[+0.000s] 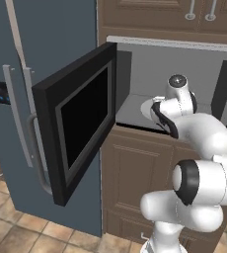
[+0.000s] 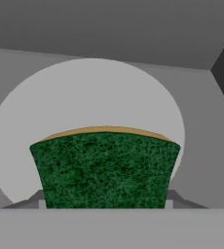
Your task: Place the sponge inside the microwave to prepare for sanitizing.
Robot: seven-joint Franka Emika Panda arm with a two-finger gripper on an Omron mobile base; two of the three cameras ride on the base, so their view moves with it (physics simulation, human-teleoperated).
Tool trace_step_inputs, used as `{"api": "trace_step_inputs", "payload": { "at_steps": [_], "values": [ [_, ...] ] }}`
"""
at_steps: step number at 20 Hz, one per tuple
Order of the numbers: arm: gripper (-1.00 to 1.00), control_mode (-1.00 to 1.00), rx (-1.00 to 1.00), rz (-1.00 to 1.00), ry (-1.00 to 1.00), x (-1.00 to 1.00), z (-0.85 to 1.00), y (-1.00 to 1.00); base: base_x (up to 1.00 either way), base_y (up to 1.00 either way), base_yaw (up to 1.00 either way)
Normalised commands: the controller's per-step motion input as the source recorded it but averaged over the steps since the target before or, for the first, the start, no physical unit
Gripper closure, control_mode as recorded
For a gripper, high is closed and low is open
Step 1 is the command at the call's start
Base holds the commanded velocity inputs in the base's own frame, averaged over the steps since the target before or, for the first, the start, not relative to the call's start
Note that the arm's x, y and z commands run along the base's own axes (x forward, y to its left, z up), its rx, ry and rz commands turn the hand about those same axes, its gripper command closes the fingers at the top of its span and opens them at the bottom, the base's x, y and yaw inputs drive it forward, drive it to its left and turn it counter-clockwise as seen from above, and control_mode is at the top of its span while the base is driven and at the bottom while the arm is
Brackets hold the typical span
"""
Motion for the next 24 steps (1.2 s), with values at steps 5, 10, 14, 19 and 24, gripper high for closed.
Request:
{"api": "trace_step_inputs", "payload": {
  "at_steps": [5, 10, 14, 19, 24],
  "values": [
    [1.00, -1.00, 0.00, 0.00, 0.00, 0.19, -0.21, -0.17, 0.00, 0.00, 0.00],
    [1.00, -1.00, 0.00, 0.00, 0.00, 0.20, -0.03, -0.01, 0.00, 0.00, 0.00],
    [1.00, -1.00, 0.00, 0.00, 0.04, 0.37, -0.22, -0.09, 0.00, 0.00, 0.00],
    [1.00, -1.00, 0.01, 0.00, 0.01, 0.44, -0.19, -0.23, 0.00, 0.00, 0.00],
    [1.00, -1.00, 0.02, 0.00, 0.00, 0.32, -0.17, -0.21, 0.00, 0.00, 0.00]
  ]
}}
